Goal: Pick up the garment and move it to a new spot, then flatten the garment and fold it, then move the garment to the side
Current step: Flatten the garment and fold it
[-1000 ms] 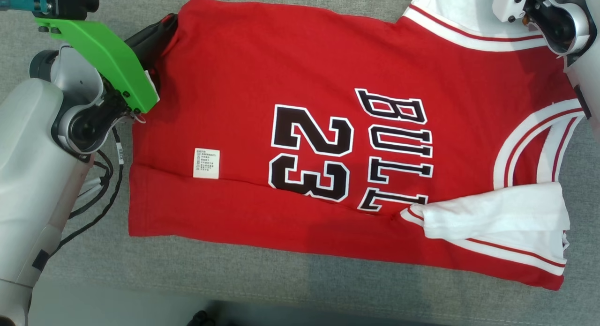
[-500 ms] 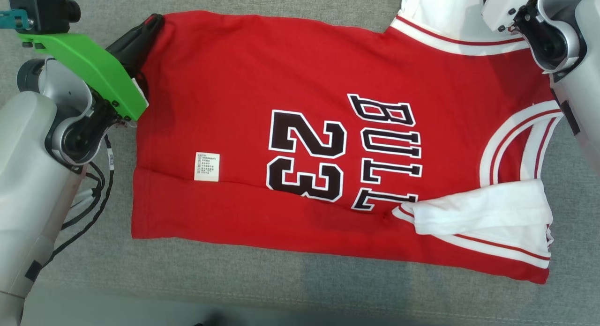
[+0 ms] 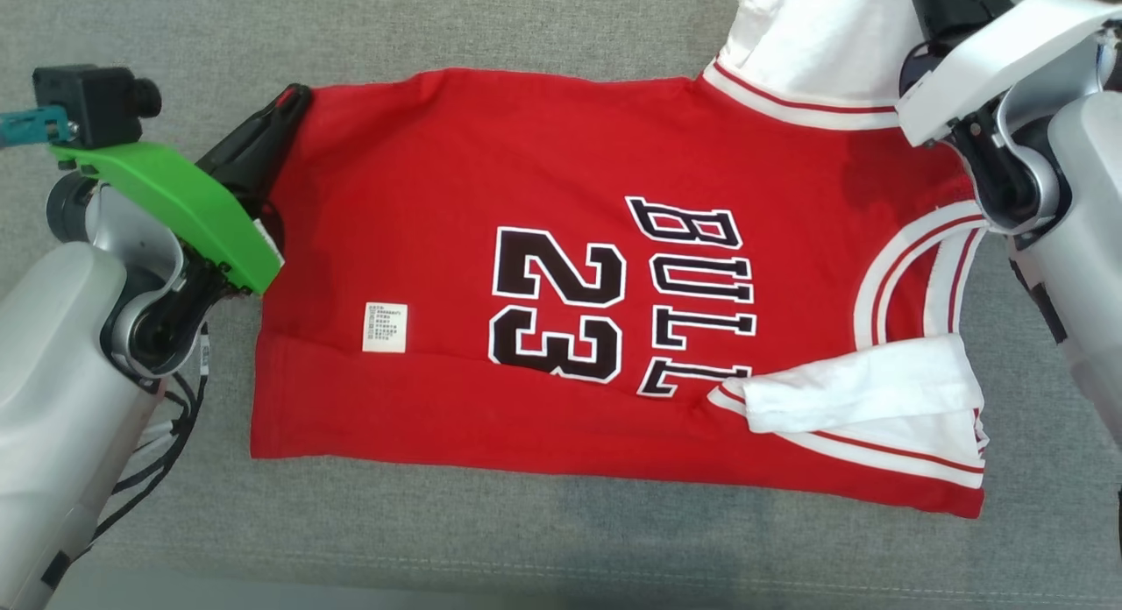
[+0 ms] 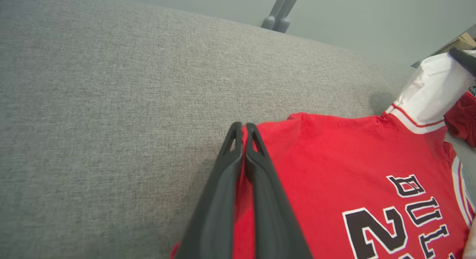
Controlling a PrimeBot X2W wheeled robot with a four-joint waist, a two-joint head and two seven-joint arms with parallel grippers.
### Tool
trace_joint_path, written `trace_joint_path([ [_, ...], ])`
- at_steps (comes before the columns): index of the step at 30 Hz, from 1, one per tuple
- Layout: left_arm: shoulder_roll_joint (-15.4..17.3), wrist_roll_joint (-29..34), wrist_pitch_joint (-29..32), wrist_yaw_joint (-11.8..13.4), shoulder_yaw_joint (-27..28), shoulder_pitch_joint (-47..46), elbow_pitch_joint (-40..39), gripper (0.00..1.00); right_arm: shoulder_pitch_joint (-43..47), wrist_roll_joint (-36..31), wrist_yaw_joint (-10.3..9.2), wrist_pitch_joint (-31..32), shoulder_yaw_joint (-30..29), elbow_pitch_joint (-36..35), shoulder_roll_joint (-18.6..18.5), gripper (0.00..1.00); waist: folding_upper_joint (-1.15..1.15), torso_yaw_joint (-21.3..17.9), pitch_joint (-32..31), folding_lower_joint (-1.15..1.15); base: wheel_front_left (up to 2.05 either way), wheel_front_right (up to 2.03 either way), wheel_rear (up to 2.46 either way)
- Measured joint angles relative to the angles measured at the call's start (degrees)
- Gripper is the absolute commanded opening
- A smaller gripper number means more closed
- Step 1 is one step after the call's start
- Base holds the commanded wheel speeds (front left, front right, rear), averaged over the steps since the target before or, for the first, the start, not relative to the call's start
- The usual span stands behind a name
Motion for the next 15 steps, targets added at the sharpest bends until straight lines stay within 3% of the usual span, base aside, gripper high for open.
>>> trace_joint_path([
  [15,2.69,-0.52,-4.31,0.00,-0.97,4.74,0.73,0.00,13.39,3.11,-0.62,-6.98,-1.74,-7.34,0.40,0.00,0.00,-2.21,-4.10,0.00,0.00,0.00,0.00],
])
